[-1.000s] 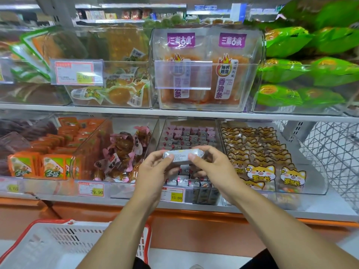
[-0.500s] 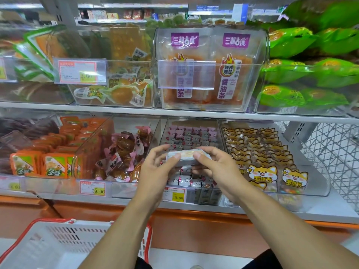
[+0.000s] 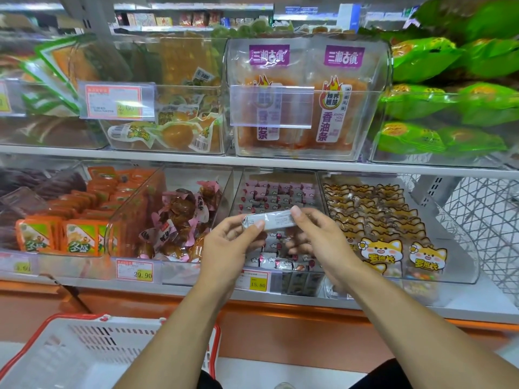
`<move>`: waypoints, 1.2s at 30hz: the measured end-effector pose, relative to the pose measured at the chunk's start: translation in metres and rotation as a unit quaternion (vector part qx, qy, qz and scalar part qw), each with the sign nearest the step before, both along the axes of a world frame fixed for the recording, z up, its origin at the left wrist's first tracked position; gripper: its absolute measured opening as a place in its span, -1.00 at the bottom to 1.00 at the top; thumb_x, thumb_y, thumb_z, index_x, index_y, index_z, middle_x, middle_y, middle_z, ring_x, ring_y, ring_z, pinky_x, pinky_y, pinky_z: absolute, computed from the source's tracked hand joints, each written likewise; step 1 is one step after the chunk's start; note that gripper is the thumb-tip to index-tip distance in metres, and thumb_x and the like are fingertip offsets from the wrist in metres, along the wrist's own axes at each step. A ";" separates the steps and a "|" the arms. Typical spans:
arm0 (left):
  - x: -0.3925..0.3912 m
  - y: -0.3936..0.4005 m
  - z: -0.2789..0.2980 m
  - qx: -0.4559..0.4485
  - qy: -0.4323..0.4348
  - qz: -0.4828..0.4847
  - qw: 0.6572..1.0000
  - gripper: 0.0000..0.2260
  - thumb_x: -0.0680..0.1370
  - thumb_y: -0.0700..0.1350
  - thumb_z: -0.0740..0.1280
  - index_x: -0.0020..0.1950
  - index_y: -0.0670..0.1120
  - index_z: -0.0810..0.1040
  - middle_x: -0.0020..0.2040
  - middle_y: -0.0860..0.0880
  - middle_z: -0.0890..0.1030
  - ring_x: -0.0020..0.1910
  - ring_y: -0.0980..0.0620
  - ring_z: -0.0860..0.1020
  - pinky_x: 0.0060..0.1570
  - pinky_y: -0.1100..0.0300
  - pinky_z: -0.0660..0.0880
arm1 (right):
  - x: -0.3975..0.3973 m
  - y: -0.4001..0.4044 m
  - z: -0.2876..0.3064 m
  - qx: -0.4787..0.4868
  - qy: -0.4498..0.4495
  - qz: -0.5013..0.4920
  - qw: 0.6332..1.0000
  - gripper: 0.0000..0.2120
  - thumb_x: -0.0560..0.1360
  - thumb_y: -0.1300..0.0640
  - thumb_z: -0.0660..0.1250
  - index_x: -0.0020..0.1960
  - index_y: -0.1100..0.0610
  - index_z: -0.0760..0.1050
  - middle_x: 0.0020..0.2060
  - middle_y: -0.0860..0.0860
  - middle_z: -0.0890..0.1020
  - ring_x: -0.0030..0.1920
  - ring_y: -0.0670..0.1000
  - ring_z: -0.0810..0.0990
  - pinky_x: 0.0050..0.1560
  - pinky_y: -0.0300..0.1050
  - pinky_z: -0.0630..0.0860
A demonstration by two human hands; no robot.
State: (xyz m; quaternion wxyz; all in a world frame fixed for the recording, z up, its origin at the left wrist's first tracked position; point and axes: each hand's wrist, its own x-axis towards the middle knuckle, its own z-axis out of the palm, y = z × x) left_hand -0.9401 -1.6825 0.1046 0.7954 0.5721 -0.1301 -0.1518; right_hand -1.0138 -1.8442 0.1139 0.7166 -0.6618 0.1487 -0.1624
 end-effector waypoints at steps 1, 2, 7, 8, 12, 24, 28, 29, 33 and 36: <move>0.001 0.000 0.000 0.004 0.006 0.004 1.000 -0.56 0.35 0.05 0.54 0.11 -0.19 0.66 -0.04 -0.15 0.74 -0.12 -0.05 0.72 -0.14 0.25 0.63 | -0.001 -0.001 0.001 -0.011 -0.009 0.012 1.000 -0.51 0.43 -0.16 0.48 0.28 -0.01 0.54 -0.09 -0.05 0.72 -0.14 -0.02 0.72 -0.09 -0.08 0.68; 0.002 0.000 -0.001 0.013 0.011 0.007 1.000 -0.53 0.32 0.12 0.55 0.07 -0.18 0.68 -0.06 -0.15 0.74 -0.14 -0.03 0.72 -0.14 0.26 0.63 | -0.002 -0.002 0.002 -0.022 -0.021 0.024 0.999 -0.48 0.40 -0.09 0.53 0.32 -0.07 0.52 -0.01 -0.12 0.72 -0.07 -0.02 0.73 -0.06 -0.09 0.68; 0.003 -0.001 -0.003 0.021 0.031 0.001 0.999 -0.57 0.36 0.17 0.51 0.05 -0.13 0.71 -0.08 -0.12 0.75 -0.12 -0.05 0.73 -0.16 0.27 0.64 | -0.004 0.001 0.005 0.017 -0.057 0.010 0.998 -0.58 0.35 0.11 0.57 0.20 0.00 0.63 0.03 0.09 0.74 -0.07 0.14 0.75 -0.06 -0.16 0.66; 0.003 -0.001 -0.002 0.014 0.031 0.004 0.999 -0.58 0.36 0.13 0.50 0.08 -0.12 0.70 -0.07 -0.12 0.75 -0.12 -0.05 0.73 -0.16 0.28 0.63 | -0.004 0.000 0.005 0.035 -0.052 -0.008 0.998 -0.53 0.33 0.11 0.57 0.22 0.05 0.58 0.02 0.11 0.74 -0.07 0.14 0.75 -0.06 -0.16 0.66; 0.006 -0.002 -0.001 -0.029 0.061 0.048 0.997 -0.65 0.37 -0.07 0.54 0.11 -0.17 0.68 -0.08 -0.11 0.75 -0.14 -0.03 0.73 -0.20 0.29 0.62 | -0.002 -0.004 0.008 0.147 -0.040 -0.023 0.988 -0.43 0.30 0.17 0.56 0.23 0.22 0.42 -0.04 0.16 0.75 -0.12 0.08 0.73 -0.13 -0.20 0.65; 0.008 -0.004 -0.005 -0.027 0.086 0.091 0.992 -0.93 0.60 -0.22 0.38 0.00 -0.23 0.62 -0.25 -0.10 0.65 -0.28 0.07 0.70 -0.23 0.22 0.66 | 0.001 -0.007 0.007 0.302 -0.015 -0.059 0.951 -0.91 0.55 0.29 0.38 0.03 0.26 0.49 -0.11 0.21 0.74 -0.08 0.10 0.76 -0.15 -0.18 0.67; 0.009 -0.005 -0.004 -0.024 0.082 0.101 0.991 -0.94 0.60 -0.24 0.37 0.01 -0.23 0.61 -0.27 -0.10 0.62 -0.30 0.08 0.69 -0.20 0.21 0.66 | -0.001 -0.005 0.012 0.252 -0.034 -0.034 0.967 -0.71 0.48 0.23 0.44 0.15 0.26 0.47 0.01 0.21 0.73 0.00 0.10 0.74 -0.03 -0.12 0.69; 0.009 -0.006 -0.004 -0.024 0.081 0.101 0.991 -0.94 0.59 -0.23 0.38 0.01 -0.23 0.62 -0.26 -0.10 0.63 -0.29 0.07 0.70 -0.20 0.22 0.66 | -0.002 -0.004 0.012 0.233 -0.036 -0.026 0.971 -0.63 0.43 0.24 0.46 0.18 0.26 0.45 0.02 0.20 0.73 -0.02 0.09 0.74 0.00 -0.12 0.69; 0.005 -0.011 -0.003 -0.007 0.053 0.072 0.996 -0.91 0.62 -0.24 0.35 0.07 -0.16 0.64 -0.12 -0.10 0.74 -0.12 0.00 0.73 -0.13 0.26 0.64 | 0.001 -0.009 0.016 0.179 -0.055 -0.098 0.977 -0.70 0.44 0.29 0.46 0.13 0.26 0.48 0.02 0.14 0.73 -0.05 0.04 0.74 0.02 -0.15 0.66; 0.000 -0.018 -0.006 0.085 -0.061 0.071 0.992 -0.88 0.60 -0.21 0.38 0.06 -0.02 0.65 -0.08 0.01 0.73 -0.06 0.13 0.69 -0.03 0.30 0.61 | 0.017 -0.020 0.023 -0.036 -0.051 -0.231 0.971 -0.79 0.45 0.25 0.53 -0.03 0.08 0.53 -0.18 -0.10 0.71 -0.14 -0.17 0.69 -0.03 -0.29 0.58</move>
